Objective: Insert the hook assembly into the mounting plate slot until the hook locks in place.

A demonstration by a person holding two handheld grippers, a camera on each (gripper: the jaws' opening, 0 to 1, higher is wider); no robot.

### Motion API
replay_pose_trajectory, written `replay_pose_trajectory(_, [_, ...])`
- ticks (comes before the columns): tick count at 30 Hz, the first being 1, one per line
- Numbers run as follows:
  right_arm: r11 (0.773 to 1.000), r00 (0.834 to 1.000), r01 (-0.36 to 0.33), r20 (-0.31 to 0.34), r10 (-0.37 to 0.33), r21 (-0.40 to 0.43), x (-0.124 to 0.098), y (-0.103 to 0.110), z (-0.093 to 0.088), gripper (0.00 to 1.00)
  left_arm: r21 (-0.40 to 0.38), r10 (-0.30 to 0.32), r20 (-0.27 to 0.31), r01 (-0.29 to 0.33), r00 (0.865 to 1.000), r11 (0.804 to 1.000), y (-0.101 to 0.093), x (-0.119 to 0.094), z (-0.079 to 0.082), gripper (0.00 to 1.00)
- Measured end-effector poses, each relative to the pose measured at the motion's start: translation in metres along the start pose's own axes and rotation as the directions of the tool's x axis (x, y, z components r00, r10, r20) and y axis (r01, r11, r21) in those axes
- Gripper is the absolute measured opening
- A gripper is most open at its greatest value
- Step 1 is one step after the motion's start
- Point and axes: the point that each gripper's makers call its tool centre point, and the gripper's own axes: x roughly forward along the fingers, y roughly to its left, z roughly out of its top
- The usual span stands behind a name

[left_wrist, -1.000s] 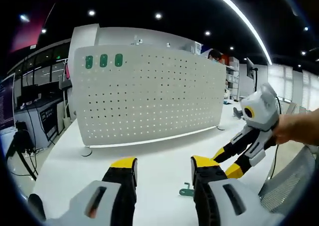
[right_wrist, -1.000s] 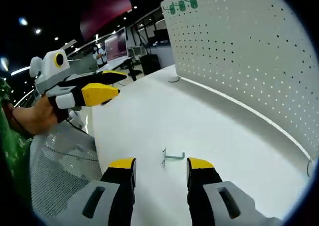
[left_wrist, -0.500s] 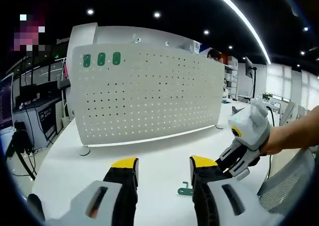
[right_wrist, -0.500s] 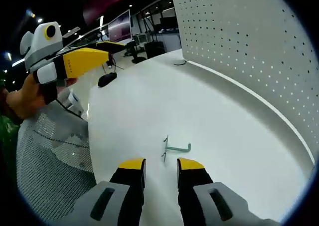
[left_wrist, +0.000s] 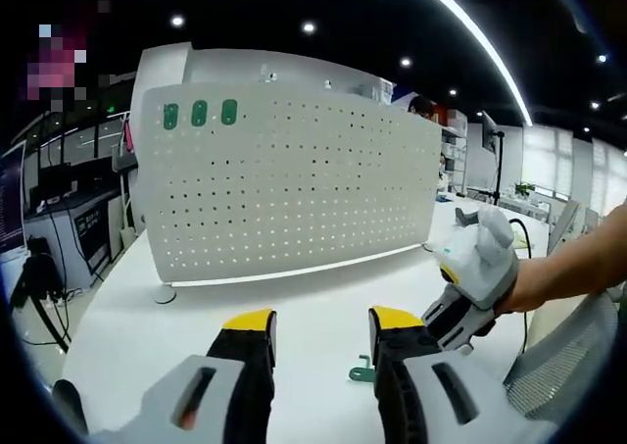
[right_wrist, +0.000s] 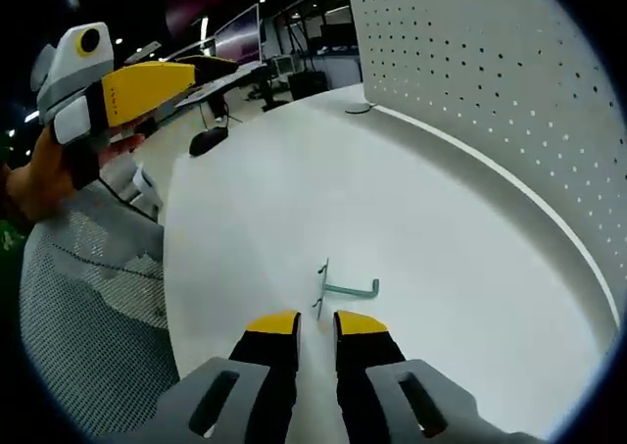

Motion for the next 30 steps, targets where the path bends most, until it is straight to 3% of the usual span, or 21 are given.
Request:
replay_pose_trajectory(16, [0.999, 1.000, 0.002, -0.018, -0.003, -0.034, 0.009, -0.001, -0.003, 0.03, -0.005, 0.000, 0.005, 0.000, 1.000, 1.000, 0.001, 0.000, 0.001, 0.37])
replay_pose_trajectory(30, [0.998, 0.999, 0.025, 0.024, -0.024, -0.050, -0.003, -0.004, 0.010, 0.00, -0.006, -0.006, 0.006, 0.006, 1.000, 1.000, 0.000, 0.001, 0.001, 0.36])
